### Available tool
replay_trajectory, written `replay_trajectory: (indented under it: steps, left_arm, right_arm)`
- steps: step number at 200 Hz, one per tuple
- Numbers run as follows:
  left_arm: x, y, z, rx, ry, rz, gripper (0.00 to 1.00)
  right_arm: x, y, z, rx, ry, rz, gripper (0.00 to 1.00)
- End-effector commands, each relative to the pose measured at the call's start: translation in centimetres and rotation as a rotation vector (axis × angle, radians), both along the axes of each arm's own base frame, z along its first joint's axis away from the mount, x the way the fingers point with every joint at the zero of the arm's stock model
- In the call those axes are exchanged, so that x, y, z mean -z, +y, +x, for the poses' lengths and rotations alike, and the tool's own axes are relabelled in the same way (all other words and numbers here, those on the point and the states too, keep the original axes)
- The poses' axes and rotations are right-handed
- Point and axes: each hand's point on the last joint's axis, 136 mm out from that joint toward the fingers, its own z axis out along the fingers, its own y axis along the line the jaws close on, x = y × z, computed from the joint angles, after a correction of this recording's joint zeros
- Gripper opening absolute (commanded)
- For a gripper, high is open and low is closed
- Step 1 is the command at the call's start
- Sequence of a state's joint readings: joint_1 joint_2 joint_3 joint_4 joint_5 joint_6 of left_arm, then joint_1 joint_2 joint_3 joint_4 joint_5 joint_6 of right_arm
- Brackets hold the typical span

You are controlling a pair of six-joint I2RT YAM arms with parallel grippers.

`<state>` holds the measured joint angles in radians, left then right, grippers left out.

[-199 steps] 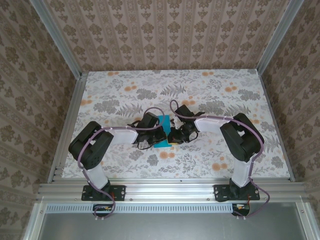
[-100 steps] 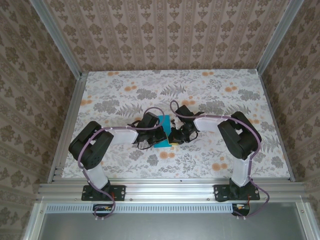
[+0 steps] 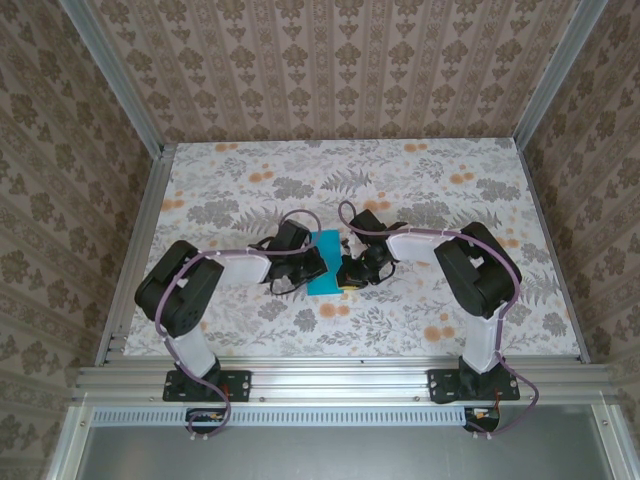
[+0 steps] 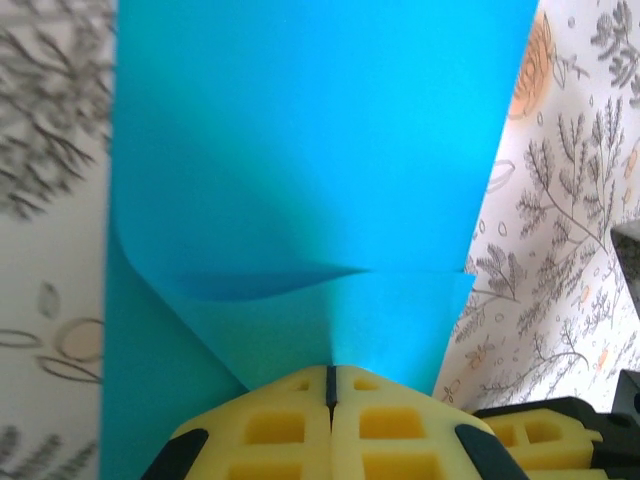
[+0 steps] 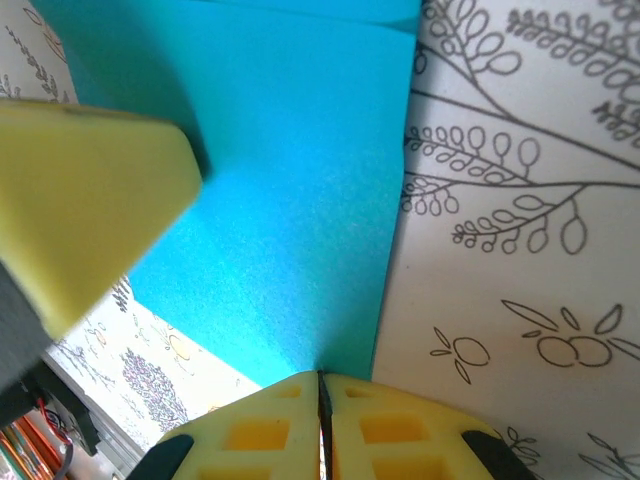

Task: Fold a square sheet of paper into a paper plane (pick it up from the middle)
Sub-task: Fold the triangle a second time at the center of the table.

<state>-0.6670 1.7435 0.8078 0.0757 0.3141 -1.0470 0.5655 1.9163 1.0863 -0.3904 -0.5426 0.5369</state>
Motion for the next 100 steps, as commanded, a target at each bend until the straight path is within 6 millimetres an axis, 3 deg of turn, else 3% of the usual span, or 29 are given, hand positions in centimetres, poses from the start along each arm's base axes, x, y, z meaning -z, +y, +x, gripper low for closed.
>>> replay_trajectory:
  steps: [1,51,100]
  left_arm:
    - [1.6,3.9,1.6,-0.093,-0.014,0.134,0.07]
    - [2.0,6.3,2.6,-0.144,-0.018,0.153,0.07]
    - [-1.5,5.8,4.0,-0.092,-0.125,0.105,0.09]
  right_arm:
    - [5.2,-5.2,-3.3,-0.001,0.116,-0.277,0.11]
    - [5.3,-5.3,-3.3,-0.007,0.109,-0.285,0.11]
    - [5.0,-5.0,-3.2,-0.002,0.11,-0.276,0.11]
